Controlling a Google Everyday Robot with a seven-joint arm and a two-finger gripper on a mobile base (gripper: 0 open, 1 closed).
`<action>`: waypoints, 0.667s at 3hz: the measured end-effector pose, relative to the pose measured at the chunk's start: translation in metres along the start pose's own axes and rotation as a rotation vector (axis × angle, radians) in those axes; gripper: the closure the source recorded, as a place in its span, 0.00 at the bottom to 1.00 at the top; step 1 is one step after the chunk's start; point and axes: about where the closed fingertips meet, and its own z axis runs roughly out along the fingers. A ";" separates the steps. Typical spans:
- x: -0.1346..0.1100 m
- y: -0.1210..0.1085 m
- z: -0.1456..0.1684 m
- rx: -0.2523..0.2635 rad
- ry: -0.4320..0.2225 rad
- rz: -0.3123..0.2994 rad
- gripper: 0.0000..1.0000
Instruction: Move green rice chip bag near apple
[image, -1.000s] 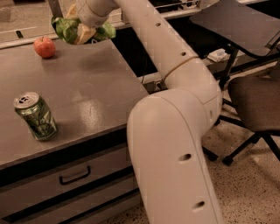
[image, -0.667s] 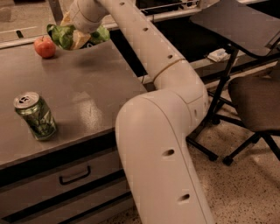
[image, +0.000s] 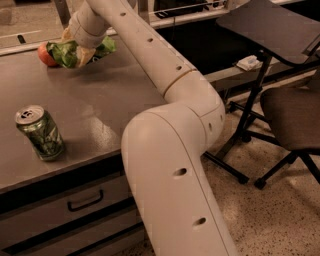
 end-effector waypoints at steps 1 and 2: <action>-0.007 0.012 0.022 -0.042 -0.011 -0.038 0.78; -0.008 0.014 0.027 -0.049 -0.015 -0.042 0.54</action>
Offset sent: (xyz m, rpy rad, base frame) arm -0.0028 0.0107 -0.0216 -0.0409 0.0032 0.0357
